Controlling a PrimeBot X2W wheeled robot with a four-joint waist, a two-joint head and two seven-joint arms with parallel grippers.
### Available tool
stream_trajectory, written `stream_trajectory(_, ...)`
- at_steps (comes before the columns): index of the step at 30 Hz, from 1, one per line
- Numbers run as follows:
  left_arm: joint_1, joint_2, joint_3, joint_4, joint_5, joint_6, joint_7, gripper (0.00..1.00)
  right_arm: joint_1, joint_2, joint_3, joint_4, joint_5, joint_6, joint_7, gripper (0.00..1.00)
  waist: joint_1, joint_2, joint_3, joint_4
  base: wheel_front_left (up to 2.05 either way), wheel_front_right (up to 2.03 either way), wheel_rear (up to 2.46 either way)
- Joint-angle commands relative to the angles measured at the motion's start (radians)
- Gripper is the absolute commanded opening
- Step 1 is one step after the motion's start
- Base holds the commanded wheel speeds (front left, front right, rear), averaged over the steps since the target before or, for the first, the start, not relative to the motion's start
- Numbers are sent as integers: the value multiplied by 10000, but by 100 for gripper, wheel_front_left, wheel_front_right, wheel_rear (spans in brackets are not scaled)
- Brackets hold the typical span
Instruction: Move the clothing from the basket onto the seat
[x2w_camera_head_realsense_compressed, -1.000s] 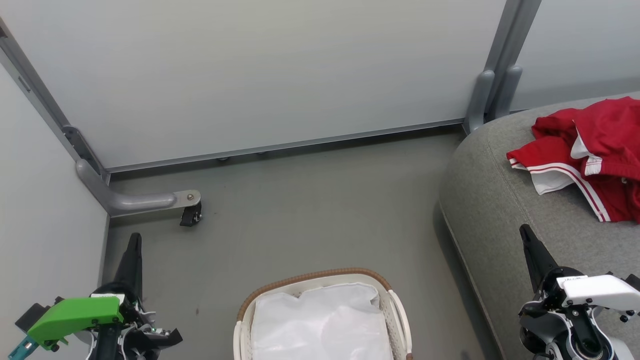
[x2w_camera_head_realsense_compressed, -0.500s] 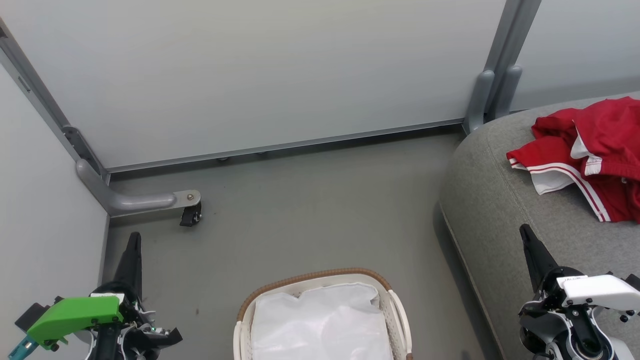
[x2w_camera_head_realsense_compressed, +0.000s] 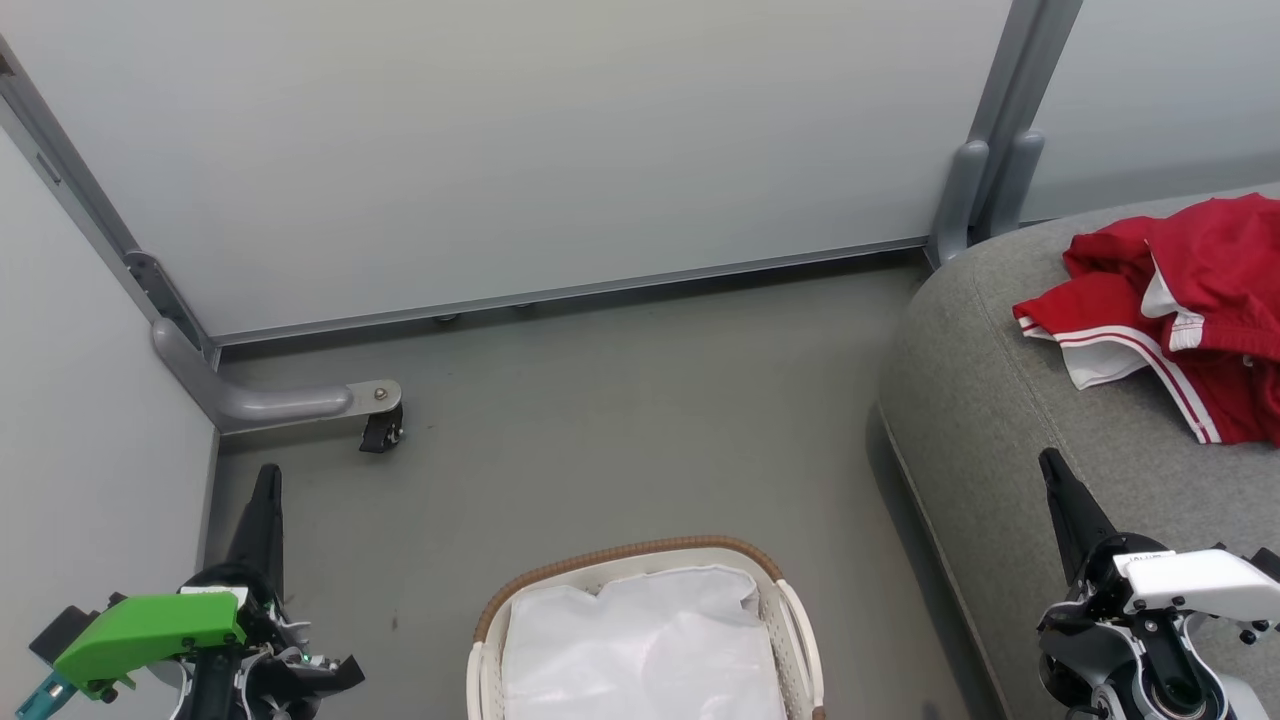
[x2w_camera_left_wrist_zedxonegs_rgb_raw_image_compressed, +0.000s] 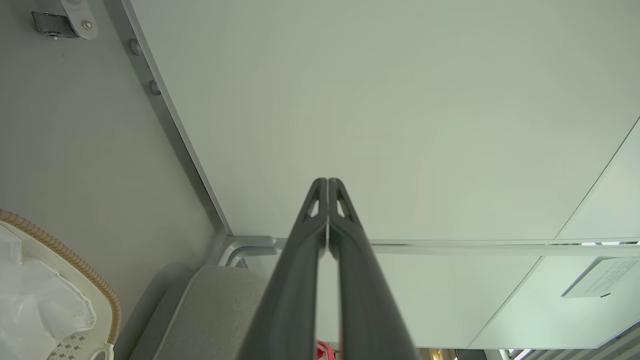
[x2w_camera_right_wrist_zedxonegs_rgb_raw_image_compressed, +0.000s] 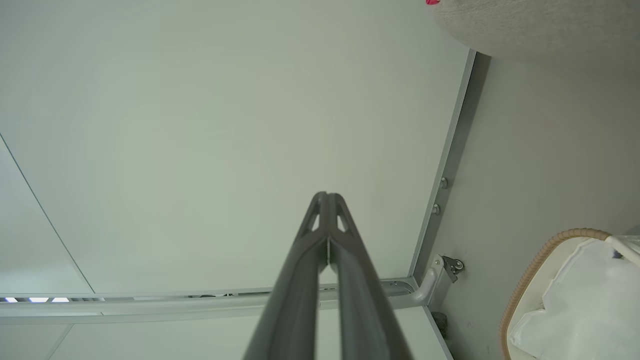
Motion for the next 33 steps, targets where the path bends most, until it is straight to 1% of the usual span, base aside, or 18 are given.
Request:
stream_trajectory(1, -110, 21, 50, 6, 41, -68, 46, 0, -83, -59, -19, -37, 31, -3, 28, 0, 0, 0, 0, 0, 0, 0, 0)
stream_trajectory(33, -116, -11, 89, 7, 68, -62, 64, 0, -82, -59, -18, -35, 31, -3, 27, 0, 0, 0, 0, 0, 0, 0, 0)
